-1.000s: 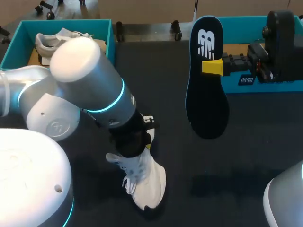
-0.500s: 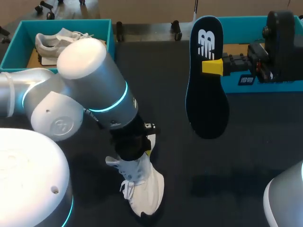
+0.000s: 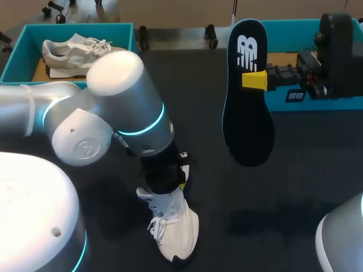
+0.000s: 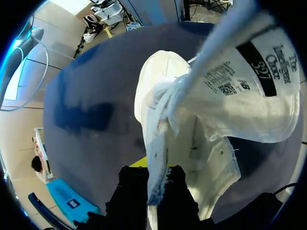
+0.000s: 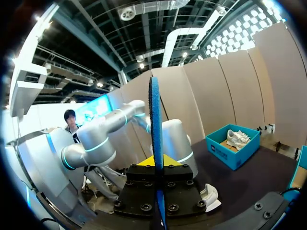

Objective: Take the shoe out of the shoebox, open the shoe tongue, remove and reinsert the insole, then place the shoe into the shoebox

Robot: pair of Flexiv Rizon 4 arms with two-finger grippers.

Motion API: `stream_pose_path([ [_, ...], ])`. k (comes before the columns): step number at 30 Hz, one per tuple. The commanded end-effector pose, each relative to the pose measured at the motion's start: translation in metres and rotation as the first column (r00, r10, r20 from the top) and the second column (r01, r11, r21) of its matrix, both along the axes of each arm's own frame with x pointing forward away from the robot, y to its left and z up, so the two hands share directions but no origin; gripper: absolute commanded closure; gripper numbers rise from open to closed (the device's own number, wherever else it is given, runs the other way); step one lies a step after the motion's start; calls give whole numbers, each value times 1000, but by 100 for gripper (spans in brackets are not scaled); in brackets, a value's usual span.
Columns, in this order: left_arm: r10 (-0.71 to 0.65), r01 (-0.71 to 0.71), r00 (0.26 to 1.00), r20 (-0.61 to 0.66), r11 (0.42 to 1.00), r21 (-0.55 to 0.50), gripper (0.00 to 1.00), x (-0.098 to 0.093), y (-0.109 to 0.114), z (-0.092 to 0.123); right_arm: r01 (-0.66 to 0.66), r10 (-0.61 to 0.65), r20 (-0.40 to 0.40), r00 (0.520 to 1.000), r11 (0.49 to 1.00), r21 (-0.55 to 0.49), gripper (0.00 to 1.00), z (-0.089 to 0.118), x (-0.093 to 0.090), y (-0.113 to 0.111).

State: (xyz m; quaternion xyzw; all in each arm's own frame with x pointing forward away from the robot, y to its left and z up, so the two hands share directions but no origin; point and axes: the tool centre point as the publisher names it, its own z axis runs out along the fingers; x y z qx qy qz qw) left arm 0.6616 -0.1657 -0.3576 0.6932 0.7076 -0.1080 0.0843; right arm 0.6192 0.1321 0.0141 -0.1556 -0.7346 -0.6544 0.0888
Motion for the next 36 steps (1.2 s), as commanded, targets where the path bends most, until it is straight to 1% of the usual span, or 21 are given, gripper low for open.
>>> stream_pose_path([
  [1, -1, 1, 1000, -12, 1000, 8, 100, 8, -11, -18, -1, 1, -3, 1000, 1000, -2, 100, 0, 2, 3],
  [9, -20, 20, 1000, -19, 1000, -18, 100, 14, -15, -27, -1, 1, -3, 1000, 1000, -2, 100, 0, 2, 3],
  [21, -74, 75, 997, 23, 996, -46, 100, 17, -24, -25, -1, 1, -3, 1000, 1000, -2, 100, 0, 2, 3],
  [26, -103, 105, 994, 33, 993, -57, 100, 16, -26, -23, -1, 1, -3, 1000, 1000, -2, 100, 0, 2, 3],
  [36, -131, 132, 991, 31, 991, -39, 100, 22, -33, -30, -1, 1, -3, 1000, 1000, -2, 100, 0, 2, 3],
])
